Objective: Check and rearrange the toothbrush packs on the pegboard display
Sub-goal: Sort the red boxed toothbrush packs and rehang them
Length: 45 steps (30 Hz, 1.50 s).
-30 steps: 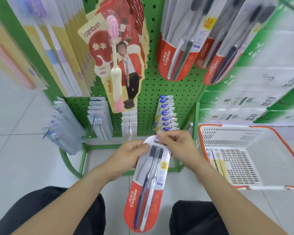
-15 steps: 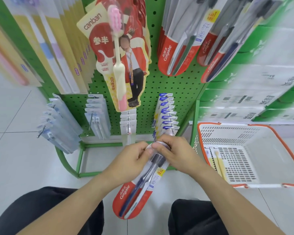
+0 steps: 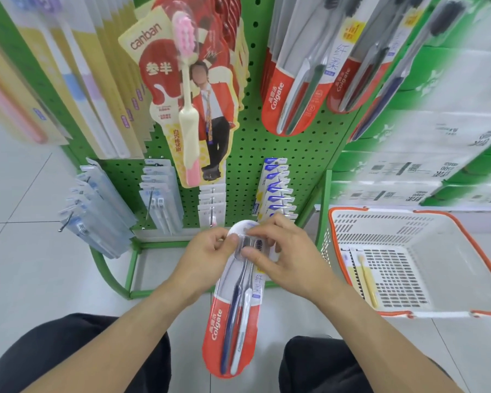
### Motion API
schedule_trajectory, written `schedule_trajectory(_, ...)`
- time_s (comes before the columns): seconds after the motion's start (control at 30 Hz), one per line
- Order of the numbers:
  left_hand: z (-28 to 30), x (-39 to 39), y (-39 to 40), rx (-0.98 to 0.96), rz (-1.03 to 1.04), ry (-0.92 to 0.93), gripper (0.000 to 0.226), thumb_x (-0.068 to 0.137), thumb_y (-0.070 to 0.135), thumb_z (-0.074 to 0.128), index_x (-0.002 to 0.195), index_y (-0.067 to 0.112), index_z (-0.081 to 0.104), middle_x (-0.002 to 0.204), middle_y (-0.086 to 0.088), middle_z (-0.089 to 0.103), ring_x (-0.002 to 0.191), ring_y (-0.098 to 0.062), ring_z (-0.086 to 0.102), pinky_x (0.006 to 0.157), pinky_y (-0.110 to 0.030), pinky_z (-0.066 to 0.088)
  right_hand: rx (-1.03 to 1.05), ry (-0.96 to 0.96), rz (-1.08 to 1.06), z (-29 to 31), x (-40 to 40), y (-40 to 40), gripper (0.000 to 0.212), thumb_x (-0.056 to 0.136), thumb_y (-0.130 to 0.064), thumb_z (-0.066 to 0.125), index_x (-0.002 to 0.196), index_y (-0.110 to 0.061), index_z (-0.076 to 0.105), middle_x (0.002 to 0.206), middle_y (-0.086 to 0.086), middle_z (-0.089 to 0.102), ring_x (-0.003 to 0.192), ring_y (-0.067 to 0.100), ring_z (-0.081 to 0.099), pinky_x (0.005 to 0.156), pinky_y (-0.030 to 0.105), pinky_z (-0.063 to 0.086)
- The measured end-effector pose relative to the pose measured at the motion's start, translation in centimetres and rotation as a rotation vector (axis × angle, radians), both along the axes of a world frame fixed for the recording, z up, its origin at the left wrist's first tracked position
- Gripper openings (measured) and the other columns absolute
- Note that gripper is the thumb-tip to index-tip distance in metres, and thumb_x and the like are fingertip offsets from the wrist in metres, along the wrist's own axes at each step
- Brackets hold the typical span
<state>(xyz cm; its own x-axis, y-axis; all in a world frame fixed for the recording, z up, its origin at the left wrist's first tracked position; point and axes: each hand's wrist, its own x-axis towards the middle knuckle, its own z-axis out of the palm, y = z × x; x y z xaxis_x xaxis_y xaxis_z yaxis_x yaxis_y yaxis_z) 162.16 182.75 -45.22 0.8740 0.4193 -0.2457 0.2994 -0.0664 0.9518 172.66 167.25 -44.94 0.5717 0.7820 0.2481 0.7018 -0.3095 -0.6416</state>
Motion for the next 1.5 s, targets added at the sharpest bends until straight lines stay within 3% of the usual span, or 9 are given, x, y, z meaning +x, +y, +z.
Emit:
schedule_trajectory(0.13,-0.3,-0.2,-0.1,-0.086,-0.047,0.019,0.033,0.091,0.048,0.059,0.092,0.017,0.070,0.078,-0.027,0.064,0.070,-0.026,0.058,0.074,-0.055,0.054,-0.090,-0.019,0.105,-0.5,0.1,0.0,0.056,0.081,-0.051,0.078,0.128,-0.023,0.065,0.106,-0.011,0.054,0.090,-0.005,0.048,0.083,0.008,0.038)
schedule_trajectory(0.27,-0.3,-0.2,0.0,-0.120,-0.044,0.038,0.022,0.100,0.038,0.056,0.095,0.026,0.073,0.089,-0.012,0.076,0.087,-0.036,0.072,0.087,-0.055,0.057,-0.076,-0.003,0.100,-0.5,0.1,0.1,0.054,0.084,-0.050,0.075,0.133,-0.027,0.065,0.106,-0.012,0.053,0.091,0.002,0.054,0.086,0.028,0.050)
schedule_trajectory(0.4,0.8,0.0,0.1,-0.198,-0.075,0.064,0.022,0.105,0.029,0.050,0.106,0.019,0.070,0.091,-0.012,0.077,0.079,-0.028,0.076,0.072,-0.042,0.061,-0.092,-0.018,0.080,-0.2,0.0,0.2,0.042,0.093,-0.053,0.056,0.133,-0.039,0.059,0.110,-0.015,0.050,0.089,0.005,0.058,0.082,0.040,0.054)
schedule_trajectory(0.67,1.7,-0.2,-0.3,-0.239,-0.171,0.060,0.015,0.101,0.024,0.056,0.109,0.017,0.067,0.091,-0.011,0.078,0.080,-0.027,0.076,0.065,-0.030,0.059,-0.040,0.000,-0.018,-0.2,0.8,-0.1,0.026,0.096,-0.042,0.062,0.119,-0.032,0.065,0.109,-0.014,0.055,0.085,0.000,0.058,0.081,0.034,0.053)
schedule_trajectory(0.87,0.8,-0.3,-0.6,-0.191,-0.165,0.029,0.016,0.104,0.017,0.051,0.112,0.016,0.066,0.092,-0.013,0.078,0.084,-0.034,0.075,0.075,-0.038,0.058,-0.003,0.102,-0.009,-0.2,1.4,-0.2,0.033,0.086,-0.026,0.079,0.118,-0.028,0.073,0.110,-0.011,0.058,0.077,0.010,0.058,0.070,0.010,0.042)
schedule_trajectory(1.03,1.1,-0.3,-0.5,-0.179,-0.142,0.020,0.018,0.105,0.015,0.050,0.111,0.018,0.066,0.090,-0.010,0.078,0.080,-0.030,0.075,0.068,-0.031,0.057,0.082,0.169,-0.029,-0.7,1.2,0.0,0.032,0.089,-0.017,0.075,0.119,-0.026,0.071,0.112,-0.009,0.053,0.063,0.014,0.053,0.068,0.013,0.042)
schedule_trajectory(1.3,0.9,-0.3,-0.3,-0.136,-0.080,0.015,0.018,0.105,0.017,0.050,0.111,0.021,0.067,0.090,-0.012,0.078,0.085,-0.043,0.073,0.079,-0.053,0.057,0.071,0.176,-0.010,-1.1,0.5,0.4,0.044,0.093,0.001,0.063,0.130,-0.025,0.065,0.123,-0.005,0.049,0.081,0.017,0.057,0.079,0.017,0.048)
schedule_trajectory(1.4,0.8,-0.3,-0.4,-0.134,-0.062,0.006,0.022,0.106,0.015,0.047,0.116,0.021,0.066,0.092,-0.012,0.078,0.086,-0.040,0.074,0.081,-0.055,0.058,0.170,0.203,-0.098,-1.2,0.0,0.9,0.048,0.090,0.000,0.070,0.132,-0.022,0.065,0.121,-0.005,0.051,0.071,0.015,0.059,0.072,0.017,0.050)
schedule_trajectory(1.5,0.8,-0.3,-0.4,-0.151,-0.039,0.002,0.021,0.106,0.015,0.046,0.118,0.019,0.064,0.092,-0.011,0.078,0.084,-0.037,0.075,0.080,-0.051,0.059,0.333,0.291,-0.246,-1.4,-0.4,1.4,0.040,0.080,-0.003,0.082,0.117,-0.018,0.075,0.116,-0.006,0.061,0.064,0.008,0.061,0.062,0.015,0.051)
